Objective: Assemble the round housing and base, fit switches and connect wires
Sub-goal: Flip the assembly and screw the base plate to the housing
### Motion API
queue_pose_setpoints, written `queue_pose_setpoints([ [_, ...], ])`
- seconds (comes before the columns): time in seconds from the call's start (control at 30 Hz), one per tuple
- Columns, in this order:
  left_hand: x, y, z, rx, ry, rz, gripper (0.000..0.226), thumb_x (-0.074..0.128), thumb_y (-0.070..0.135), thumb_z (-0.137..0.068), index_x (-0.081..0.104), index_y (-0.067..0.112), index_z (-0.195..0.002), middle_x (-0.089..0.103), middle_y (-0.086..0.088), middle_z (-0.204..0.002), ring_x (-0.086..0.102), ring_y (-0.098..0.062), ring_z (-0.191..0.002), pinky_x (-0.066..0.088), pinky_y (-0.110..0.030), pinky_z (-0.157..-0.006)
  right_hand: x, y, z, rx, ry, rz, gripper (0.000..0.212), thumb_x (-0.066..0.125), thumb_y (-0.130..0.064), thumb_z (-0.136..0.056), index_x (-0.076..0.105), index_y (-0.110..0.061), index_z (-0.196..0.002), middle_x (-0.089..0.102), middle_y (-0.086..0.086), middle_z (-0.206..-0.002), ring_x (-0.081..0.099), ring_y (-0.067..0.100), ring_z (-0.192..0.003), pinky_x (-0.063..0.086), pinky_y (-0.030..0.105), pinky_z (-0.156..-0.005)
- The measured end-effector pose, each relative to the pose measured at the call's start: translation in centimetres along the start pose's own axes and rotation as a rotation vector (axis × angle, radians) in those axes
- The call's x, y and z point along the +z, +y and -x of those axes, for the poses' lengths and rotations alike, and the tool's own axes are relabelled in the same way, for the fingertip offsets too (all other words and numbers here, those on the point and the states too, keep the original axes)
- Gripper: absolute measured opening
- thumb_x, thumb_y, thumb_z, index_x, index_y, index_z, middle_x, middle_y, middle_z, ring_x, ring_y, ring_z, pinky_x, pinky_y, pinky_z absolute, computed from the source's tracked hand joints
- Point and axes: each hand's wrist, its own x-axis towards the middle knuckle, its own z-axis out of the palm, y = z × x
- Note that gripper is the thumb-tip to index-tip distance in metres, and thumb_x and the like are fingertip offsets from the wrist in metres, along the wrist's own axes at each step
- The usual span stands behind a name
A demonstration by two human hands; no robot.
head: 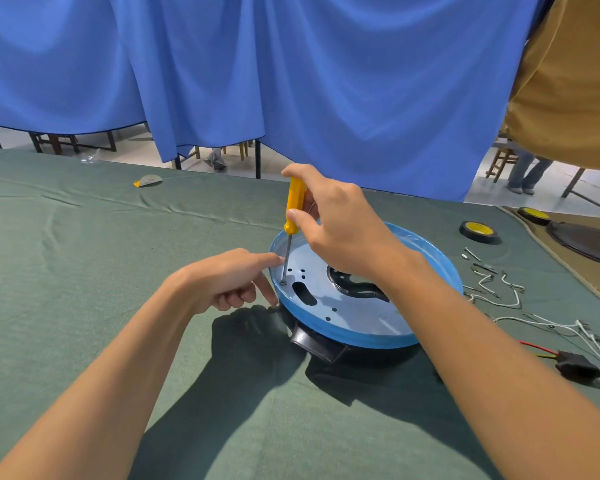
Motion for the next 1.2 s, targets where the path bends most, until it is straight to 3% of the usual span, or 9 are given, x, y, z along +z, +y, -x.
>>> queue_pose_setpoints([
  [0.17, -1.9, 1.1, 0.8, 0.261, 0.277, -0.088, 0.031, 0.058, 0.048, -0.095, 0.07, 0.02, -0.093, 0.068, 0.006, -0.078, 0.057, -0.012, -0.069, 0.04, -0.025, -0.058, 0.0, -0.3, 0.2, 0.034, 0.013, -0.012, 0.047, 0.056, -0.022, -0.093, 0.042, -0.025, -0.138, 0.061, 0.003, -0.099, 0.058, 0.028, -0.093, 0.05, 0.049, -0.083],
  [0.23, -3.4, 2.1, 1.8, 0.432, 0.236, -0.11, 0.009, 0.067, 0.033, -0.092, 0.073, 0.028, -0.096, 0.072, 0.014, -0.079, 0.063, -0.004, -0.075, 0.043, -0.025, -0.066, 0.1, -0.5, 0.0, 0.048, 0.013, -0.048, 0.046, 0.057, -0.02, -0.092, 0.044, -0.026, -0.136, 0.061, 0.004, -0.101, 0.058, 0.028, -0.096, 0.049, 0.047, -0.086],
  [0.4, -4.0, 4.5, 2.9, 0.503, 0.071, -0.178, 0.013, 0.081, 0.024, -0.078, 0.079, 0.023, -0.09, 0.076, 0.008, -0.088, 0.067, -0.004, -0.083, 0.049, -0.036, -0.095, 0.3, -0.6, -0.3, 0.058, 0.027, -0.114, 0.046, 0.061, -0.016, -0.091, 0.049, -0.027, -0.134, 0.061, 0.003, -0.102, 0.059, 0.023, -0.098, 0.05, 0.042, -0.09],
  [0.53, -3.2, 5.1, 2.4, 0.563, 0.096, -0.077, 0.008, 0.08, 0.019, -0.076, 0.079, 0.015, -0.083, 0.076, -0.005, -0.084, 0.062, -0.006, -0.074, 0.049, -0.037, -0.092, 0.3, -0.7, -0.5, 0.041, 0.026, -0.083, 0.046, 0.064, -0.019, -0.089, 0.052, -0.028, -0.132, 0.061, 0.001, -0.099, 0.057, 0.019, -0.093, 0.05, 0.036, -0.09],
  [0.67, -3.1, 4.8, 1.8, 0.57, 0.078, -0.007, 0.022, 0.081, 0.008, -0.075, 0.072, -0.003, -0.093, 0.072, -0.024, -0.094, 0.062, -0.02, -0.081, 0.047, -0.055, -0.1, 0.4, -0.9, -0.5, 0.043, 0.118, 0.014, 0.041, 0.07, -0.03, -0.085, 0.057, -0.027, -0.125, 0.049, -0.008, -0.089, 0.049, 0.013, -0.083, 0.042, 0.027, -0.076],
  [0.77, -3.1, 4.4, 1.6, 0.621, 0.053, 0.064, 0.034, 0.089, 0.012, -0.061, 0.071, -0.005, -0.085, 0.071, -0.017, -0.082, 0.062, -0.018, -0.077, 0.051, -0.045, -0.089, 0.2, -1.2, -0.4, 0.058, 0.118, 0.049, 0.039, 0.067, -0.036, -0.088, 0.058, -0.025, -0.124, 0.046, -0.009, -0.091, 0.048, 0.013, -0.083, 0.037, 0.025, -0.074],
  [0.9, -3.4, 3.6, 1.2, 0.691, -0.05, 0.162, 0.018, 0.084, 0.022, -0.06, 0.081, 0.017, -0.077, 0.077, -0.007, -0.084, 0.072, -0.015, -0.082, 0.053, -0.02, -0.08, -0.6, -1.3, -0.6, 0.078, 0.063, -0.111, 0.038, 0.056, -0.027, -0.095, 0.057, -0.023, -0.134, 0.055, -0.003, -0.115, 0.054, 0.014, -0.103, 0.044, 0.029, -0.091],
  [1.07, -3.8, 3.1, 1.4, 0.671, -0.124, 0.16, 0.021, 0.078, 0.017, -0.075, 0.08, 0.013, -0.096, 0.075, -0.014, -0.104, 0.069, -0.029, -0.107, 0.049, -0.036, -0.099, -0.4, -1.5, -0.4, 0.075, 0.151, -0.118, 0.026, 0.063, -0.027, -0.091, 0.069, -0.025, -0.116, 0.057, -0.013, -0.082, 0.055, 0.009, -0.081, 0.051, 0.03, -0.08],
  [1.2, -3.2, 3.7, 1.7, 0.672, -0.03, 0.18, 0.026, 0.086, 0.015, -0.065, 0.077, 0.011, -0.089, 0.076, -0.012, -0.093, 0.071, -0.018, -0.089, 0.05, -0.034, -0.091, -0.1, -1.2, -0.4, 0.12, 0.242, -0.005, 0.024, 0.067, -0.038, -0.088, 0.07, -0.024, -0.107, 0.053, -0.009, -0.079, 0.051, 0.011, -0.076, 0.041, 0.021, -0.068],
])
